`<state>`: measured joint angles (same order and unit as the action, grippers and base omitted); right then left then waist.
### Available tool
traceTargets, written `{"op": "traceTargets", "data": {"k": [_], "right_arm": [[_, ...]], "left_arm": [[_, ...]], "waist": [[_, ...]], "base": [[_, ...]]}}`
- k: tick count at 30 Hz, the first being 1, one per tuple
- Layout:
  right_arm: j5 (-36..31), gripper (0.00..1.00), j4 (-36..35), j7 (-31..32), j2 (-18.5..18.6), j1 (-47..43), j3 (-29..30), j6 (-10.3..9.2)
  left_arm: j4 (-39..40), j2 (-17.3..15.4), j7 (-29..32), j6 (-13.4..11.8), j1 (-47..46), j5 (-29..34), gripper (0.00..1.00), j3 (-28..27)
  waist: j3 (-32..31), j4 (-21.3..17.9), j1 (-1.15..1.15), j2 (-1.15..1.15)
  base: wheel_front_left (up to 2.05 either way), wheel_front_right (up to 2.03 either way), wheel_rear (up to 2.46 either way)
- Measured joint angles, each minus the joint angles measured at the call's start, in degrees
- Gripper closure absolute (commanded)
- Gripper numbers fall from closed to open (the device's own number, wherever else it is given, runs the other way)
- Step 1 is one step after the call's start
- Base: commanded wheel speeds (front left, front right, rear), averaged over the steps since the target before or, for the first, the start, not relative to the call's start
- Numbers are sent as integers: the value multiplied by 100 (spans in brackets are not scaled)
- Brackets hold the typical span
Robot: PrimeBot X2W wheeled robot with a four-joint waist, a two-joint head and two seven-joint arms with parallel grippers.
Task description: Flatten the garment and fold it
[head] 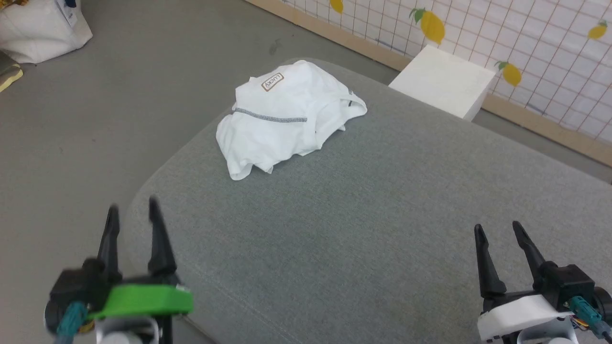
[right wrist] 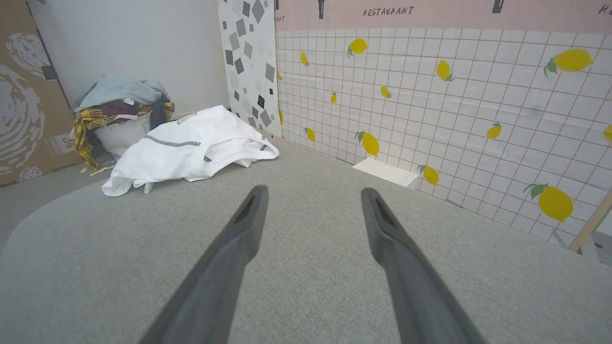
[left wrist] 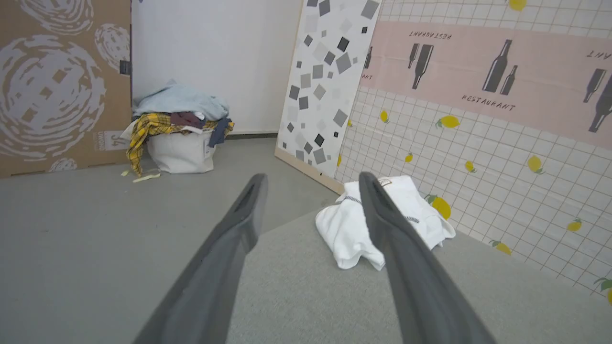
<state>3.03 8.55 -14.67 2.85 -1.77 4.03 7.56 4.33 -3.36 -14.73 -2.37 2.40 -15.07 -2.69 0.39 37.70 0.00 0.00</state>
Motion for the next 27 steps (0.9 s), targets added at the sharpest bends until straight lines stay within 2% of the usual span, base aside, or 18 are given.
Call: {"op": "traceTargets", "data": {"k": [4,8,14,23,27], "right_arm": [[-219,0,-175,0,0,83,7,0],[-461,0,-437,9,0,237,1,0],[-719,0,-1094,310,37,529,-166,0],[-701,0,-2302,911,512,826,-492,0],[-635,0,-2718,1147,699,909,-595,0]], "left_arm": [[131,-221,169,305,-685,-9,0,136],[182,-483,564,483,-1534,-142,0,112],[-87,-686,1124,538,-2647,-602,0,-119],[-1065,-1573,1968,624,-3960,-341,0,-29],[-1422,-1735,2173,644,-4296,-211,0,88]], "waist": [[200,-49,0,0],[472,-124,0,0],[970,-278,0,0],[1827,-634,1,0],[2197,-803,1,0]], "base": [[0,0,0],[0,0,0],[0,0,0],[0,0,0],[0,0,0]]}}
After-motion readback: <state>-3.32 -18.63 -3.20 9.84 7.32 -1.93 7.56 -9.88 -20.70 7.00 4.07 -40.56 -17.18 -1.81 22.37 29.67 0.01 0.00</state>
